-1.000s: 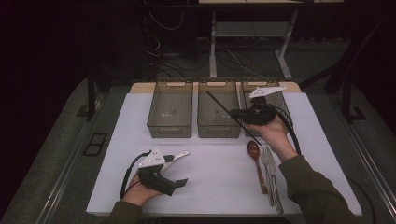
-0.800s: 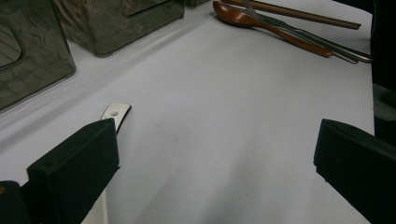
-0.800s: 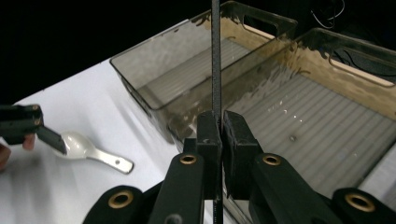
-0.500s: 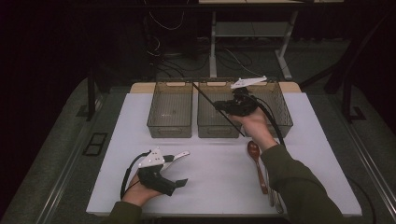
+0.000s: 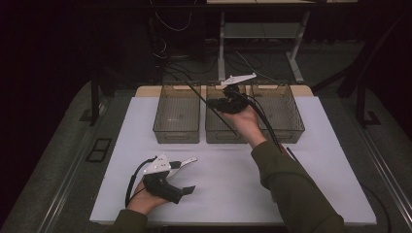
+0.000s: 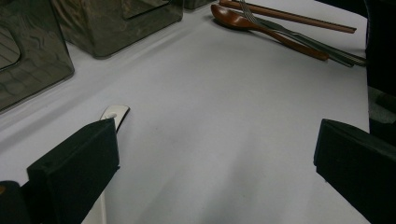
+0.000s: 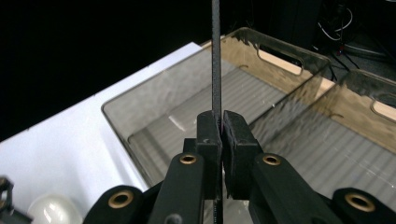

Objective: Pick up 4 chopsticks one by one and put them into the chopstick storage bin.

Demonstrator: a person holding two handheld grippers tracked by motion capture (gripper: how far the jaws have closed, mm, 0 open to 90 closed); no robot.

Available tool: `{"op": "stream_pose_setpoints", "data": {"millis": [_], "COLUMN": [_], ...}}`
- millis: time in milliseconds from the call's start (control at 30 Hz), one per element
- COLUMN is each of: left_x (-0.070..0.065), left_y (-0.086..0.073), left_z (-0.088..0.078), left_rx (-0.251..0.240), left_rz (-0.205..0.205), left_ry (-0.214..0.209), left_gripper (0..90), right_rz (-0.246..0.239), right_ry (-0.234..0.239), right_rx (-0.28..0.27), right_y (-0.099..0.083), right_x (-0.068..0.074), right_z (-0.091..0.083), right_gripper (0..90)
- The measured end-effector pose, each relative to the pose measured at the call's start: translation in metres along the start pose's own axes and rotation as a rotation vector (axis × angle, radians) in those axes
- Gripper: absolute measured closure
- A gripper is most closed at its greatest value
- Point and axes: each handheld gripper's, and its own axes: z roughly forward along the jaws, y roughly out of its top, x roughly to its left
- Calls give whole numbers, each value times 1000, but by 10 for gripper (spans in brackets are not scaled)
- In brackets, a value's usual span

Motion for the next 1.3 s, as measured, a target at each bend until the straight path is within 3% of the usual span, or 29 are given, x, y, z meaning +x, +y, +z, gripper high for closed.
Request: {"op": "stream_pose_setpoints", "data": {"millis": [567, 900, 1300], "left_x": [1, 0, -1], "left_y": [0, 1, 1], "left_z": [0, 1, 0], "left_rx": [-8, -3, -10], "left_rz": [-6, 6, 4], "left_ry": [-11, -21, -27], "left_gripper": [0, 0, 0], "right_rz": [7, -18, 5], "right_ry": [-8, -2, -11], "right_rx": [-15, -3, 49], "right_y": [25, 38, 34], "right_x": [11, 25, 26], "right_z": [54, 87, 120], "right_gripper": [856, 856, 856]}}
